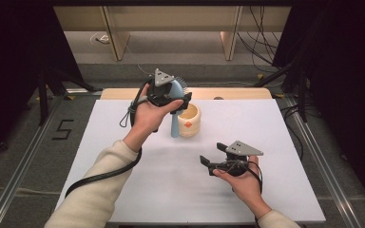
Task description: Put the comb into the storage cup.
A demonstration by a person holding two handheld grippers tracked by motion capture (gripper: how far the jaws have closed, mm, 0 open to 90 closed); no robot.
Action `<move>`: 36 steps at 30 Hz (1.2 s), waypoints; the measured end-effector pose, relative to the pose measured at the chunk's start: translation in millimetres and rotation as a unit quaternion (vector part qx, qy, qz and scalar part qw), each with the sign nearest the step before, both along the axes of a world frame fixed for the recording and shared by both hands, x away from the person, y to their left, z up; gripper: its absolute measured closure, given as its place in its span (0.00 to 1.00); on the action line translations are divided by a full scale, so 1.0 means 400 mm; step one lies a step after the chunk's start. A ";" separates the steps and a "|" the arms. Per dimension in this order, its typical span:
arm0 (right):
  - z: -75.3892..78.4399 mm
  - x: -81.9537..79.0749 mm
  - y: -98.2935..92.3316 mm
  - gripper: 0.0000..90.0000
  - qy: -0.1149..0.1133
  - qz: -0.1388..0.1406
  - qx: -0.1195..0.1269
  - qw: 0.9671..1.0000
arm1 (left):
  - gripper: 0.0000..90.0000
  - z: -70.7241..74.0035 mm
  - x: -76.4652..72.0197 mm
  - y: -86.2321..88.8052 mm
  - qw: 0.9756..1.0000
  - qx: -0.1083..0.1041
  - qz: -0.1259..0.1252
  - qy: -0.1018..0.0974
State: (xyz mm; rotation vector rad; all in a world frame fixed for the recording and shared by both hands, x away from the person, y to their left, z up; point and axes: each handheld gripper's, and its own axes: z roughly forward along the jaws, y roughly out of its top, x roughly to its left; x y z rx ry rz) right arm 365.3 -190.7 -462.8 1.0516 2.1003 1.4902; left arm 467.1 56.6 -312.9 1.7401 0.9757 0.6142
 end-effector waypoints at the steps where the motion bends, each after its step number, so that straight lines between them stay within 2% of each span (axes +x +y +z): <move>1: 0.000 0.000 -0.002 0.18 0.000 -0.001 -0.001 1.000 | 0.23 0.001 0.002 0.000 1.000 -0.002 0.002 -0.001; 36: 0.000 -0.014 -0.044 0.18 -0.004 -0.008 -0.002 1.000 | 0.23 0.029 0.063 0.002 1.000 -0.010 0.011 -0.010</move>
